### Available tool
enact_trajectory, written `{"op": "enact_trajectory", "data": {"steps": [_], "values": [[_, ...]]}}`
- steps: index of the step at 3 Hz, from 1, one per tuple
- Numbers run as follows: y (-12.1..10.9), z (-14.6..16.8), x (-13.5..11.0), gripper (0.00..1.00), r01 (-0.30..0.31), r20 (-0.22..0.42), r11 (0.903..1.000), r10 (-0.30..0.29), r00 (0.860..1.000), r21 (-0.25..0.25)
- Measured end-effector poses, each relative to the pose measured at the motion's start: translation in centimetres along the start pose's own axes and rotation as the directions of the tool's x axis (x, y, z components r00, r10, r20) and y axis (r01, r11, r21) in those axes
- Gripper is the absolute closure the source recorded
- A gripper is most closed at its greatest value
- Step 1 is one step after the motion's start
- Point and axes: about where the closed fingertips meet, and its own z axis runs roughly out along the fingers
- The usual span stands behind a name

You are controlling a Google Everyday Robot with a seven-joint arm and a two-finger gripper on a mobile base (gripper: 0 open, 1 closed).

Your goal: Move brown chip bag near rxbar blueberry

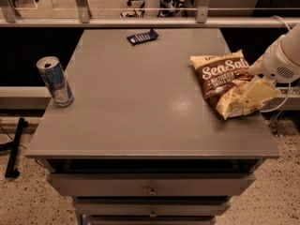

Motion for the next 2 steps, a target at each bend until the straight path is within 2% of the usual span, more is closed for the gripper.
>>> {"op": "enact_trajectory", "data": {"steps": [1, 2], "values": [[-0.1, -0.5, -0.5, 0.64, -0.005, 0.019, 1.0000, 0.005, 1.000, 0.005], [0.0, -2.6, -2.4, 0.88, 0.020, 0.070, 0.9991, -0.023, 0.997, 0.038]]}}
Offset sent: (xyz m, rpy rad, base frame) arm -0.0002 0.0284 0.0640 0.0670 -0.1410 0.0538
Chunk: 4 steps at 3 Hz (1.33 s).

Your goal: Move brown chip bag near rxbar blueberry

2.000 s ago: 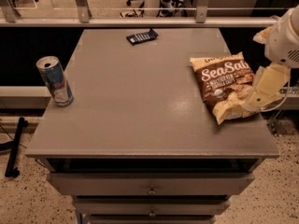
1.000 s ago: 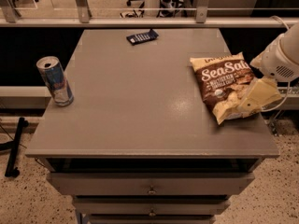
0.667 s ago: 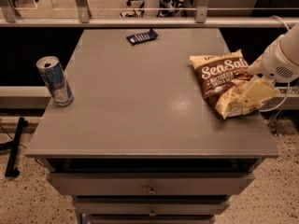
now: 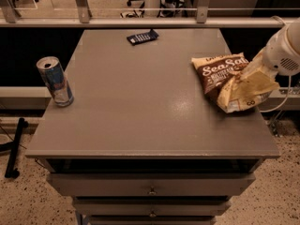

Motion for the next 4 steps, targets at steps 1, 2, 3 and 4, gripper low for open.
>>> {"op": "enact_trajectory", "data": {"steps": [1, 2, 3, 4], "values": [[-0.3, -2.3, -1.6, 1.00, 0.027, 0.042, 0.9986, -0.029, 0.999, 0.046], [-0.8, -4.3, -2.5, 1.00, 0.034, 0.074, 0.9953, -0.041, 0.996, 0.090], [-0.8, -4.3, -2.5, 1.00, 0.034, 0.074, 0.9953, -0.041, 0.996, 0.090], [-0.1, -4.1, -2.9, 1.00, 0.043, 0.081, 0.9939, -0.051, 0.995, 0.101]]}}
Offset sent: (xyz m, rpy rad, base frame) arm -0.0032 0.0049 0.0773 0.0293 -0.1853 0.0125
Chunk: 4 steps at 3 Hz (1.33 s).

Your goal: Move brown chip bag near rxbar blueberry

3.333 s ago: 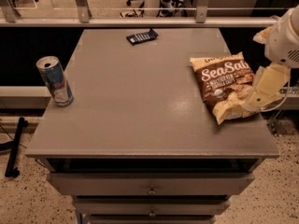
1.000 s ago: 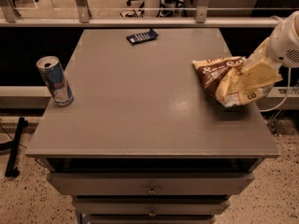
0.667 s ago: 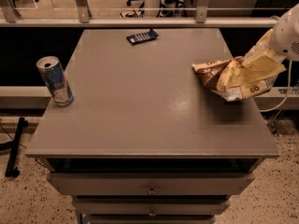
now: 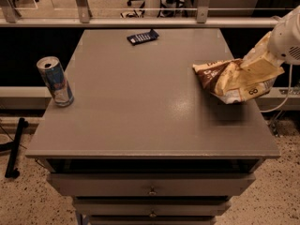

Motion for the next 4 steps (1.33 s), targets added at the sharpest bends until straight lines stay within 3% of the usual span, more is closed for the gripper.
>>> {"op": "enact_trajectory", "data": {"steps": [1, 3, 4], "values": [[-0.3, 1.9, -2.1, 1.00, 0.020, 0.055, 0.9991, -0.022, 0.998, 0.036], [-6.7, 7.2, -9.1, 1.00, 0.062, 0.185, 0.9834, -0.094, 0.978, 0.170], [-9.7, 9.5, -11.4, 1.00, 0.065, 0.205, 0.9731, -0.112, 0.972, 0.221]]}}
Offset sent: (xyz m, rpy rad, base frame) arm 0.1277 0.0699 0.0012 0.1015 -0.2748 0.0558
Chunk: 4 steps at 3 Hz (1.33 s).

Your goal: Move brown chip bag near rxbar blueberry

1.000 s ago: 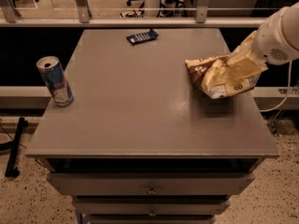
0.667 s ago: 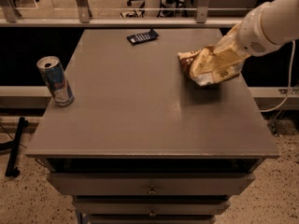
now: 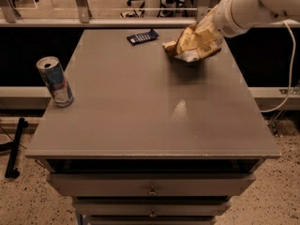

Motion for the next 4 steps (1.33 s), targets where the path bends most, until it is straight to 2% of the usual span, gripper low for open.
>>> {"op": "enact_trajectory", "data": {"steps": [2, 3, 4], "values": [[-4.9, 6.2, -1.2, 1.00, -0.019, 0.007, 0.9971, 0.019, 1.000, 0.073], [-6.6, 8.6, -1.5, 1.00, -0.037, 0.015, 0.9952, 0.036, 0.999, 0.090], [-6.7, 10.1, -2.0, 1.00, -0.060, 0.041, 0.9956, 0.057, 0.998, 0.072]]}}
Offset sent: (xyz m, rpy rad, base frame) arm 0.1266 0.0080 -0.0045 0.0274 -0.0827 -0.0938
